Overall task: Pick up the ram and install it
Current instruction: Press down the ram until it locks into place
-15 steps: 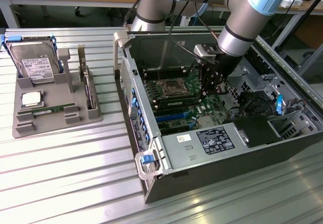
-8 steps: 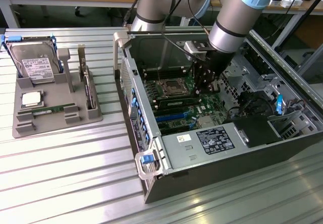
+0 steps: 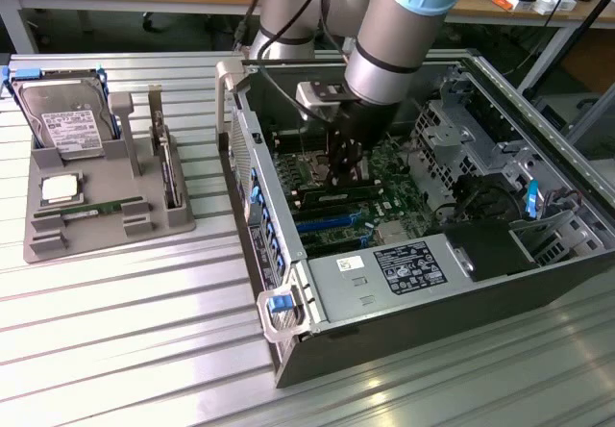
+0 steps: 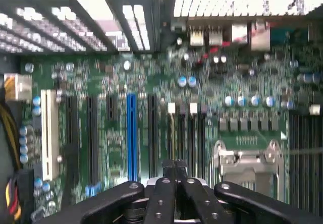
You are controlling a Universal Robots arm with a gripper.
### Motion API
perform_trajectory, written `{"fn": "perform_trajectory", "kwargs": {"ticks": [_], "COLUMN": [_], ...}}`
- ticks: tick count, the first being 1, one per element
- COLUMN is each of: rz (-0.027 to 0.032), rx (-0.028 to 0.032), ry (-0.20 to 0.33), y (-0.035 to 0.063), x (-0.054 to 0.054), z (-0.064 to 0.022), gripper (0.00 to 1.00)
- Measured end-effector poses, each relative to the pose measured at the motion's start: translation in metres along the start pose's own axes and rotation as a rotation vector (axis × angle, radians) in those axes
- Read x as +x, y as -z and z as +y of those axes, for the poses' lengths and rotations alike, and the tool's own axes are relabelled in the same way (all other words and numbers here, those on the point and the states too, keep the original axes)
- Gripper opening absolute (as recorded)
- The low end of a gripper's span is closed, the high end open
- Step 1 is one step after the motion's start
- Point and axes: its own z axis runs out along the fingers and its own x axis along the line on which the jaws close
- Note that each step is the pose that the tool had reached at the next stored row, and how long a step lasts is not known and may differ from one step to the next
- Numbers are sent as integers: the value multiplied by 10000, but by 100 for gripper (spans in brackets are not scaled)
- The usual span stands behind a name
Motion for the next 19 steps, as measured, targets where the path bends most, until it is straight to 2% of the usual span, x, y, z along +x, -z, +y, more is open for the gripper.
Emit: {"fn": "perform_trajectory", "kwargs": {"ticks": [2,6,8,9,10,12,16,19], "rz": [-4,-6,-34,-58,-67,-84,-99,-106], "rx": [27,26,30,75,82,81,49,-11], "ry": [-1,1,1,5,6,15,18,18], "y": [-26,-111,-126,-41,15,27,39,48], "x": [2,4,5,5,5,4,1,-1], "z": [163,170,169,175,179,135,-51,-210], "gripper": [10,10,10,10,10,10,10,10]}}
